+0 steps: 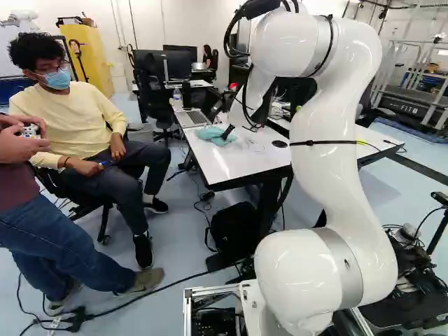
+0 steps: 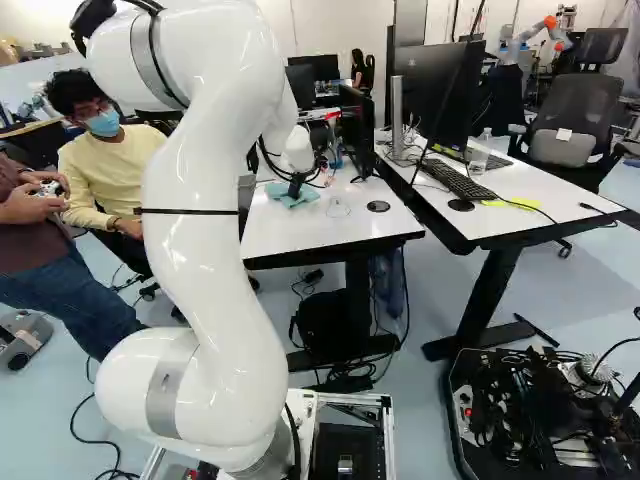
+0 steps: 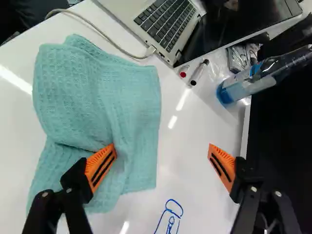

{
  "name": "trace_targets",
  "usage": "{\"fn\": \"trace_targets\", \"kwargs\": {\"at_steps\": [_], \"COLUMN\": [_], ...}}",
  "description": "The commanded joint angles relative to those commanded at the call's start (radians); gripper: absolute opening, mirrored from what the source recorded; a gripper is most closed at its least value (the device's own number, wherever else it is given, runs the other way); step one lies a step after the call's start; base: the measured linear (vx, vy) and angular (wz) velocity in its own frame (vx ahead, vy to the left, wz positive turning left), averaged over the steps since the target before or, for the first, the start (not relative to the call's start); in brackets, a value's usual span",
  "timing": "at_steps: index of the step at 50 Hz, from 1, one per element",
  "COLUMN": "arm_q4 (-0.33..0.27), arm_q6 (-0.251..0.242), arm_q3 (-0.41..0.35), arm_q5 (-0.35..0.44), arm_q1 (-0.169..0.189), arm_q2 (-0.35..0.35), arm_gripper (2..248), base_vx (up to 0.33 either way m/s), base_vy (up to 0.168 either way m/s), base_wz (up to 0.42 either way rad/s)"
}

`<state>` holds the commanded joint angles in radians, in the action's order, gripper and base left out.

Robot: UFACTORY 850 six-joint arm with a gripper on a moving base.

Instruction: Clean the table with the green towel

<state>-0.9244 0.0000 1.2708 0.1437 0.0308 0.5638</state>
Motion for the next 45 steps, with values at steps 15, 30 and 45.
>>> {"fn": "trace_targets", "kwargs": {"at_steps": [15,30,45], "arm_q4": [-0.068,-0.07,-0.07], "arm_q6": [0.0,0.0,0.0], "arm_q3": [-0.004,-0.048,-0.055], "arm_q5": [0.002,0.002,0.002], "arm_q1": [-0.004,-0.037,-0.065], "arm_q2": [-0.003,-0.036,-0.044], "arm_gripper": [247,247,247], "base_vx": [0.0,0.0,0.0], "base_vy": [0.0,0.0,0.0], "base_wz": [0.0,0.0,0.0]}}
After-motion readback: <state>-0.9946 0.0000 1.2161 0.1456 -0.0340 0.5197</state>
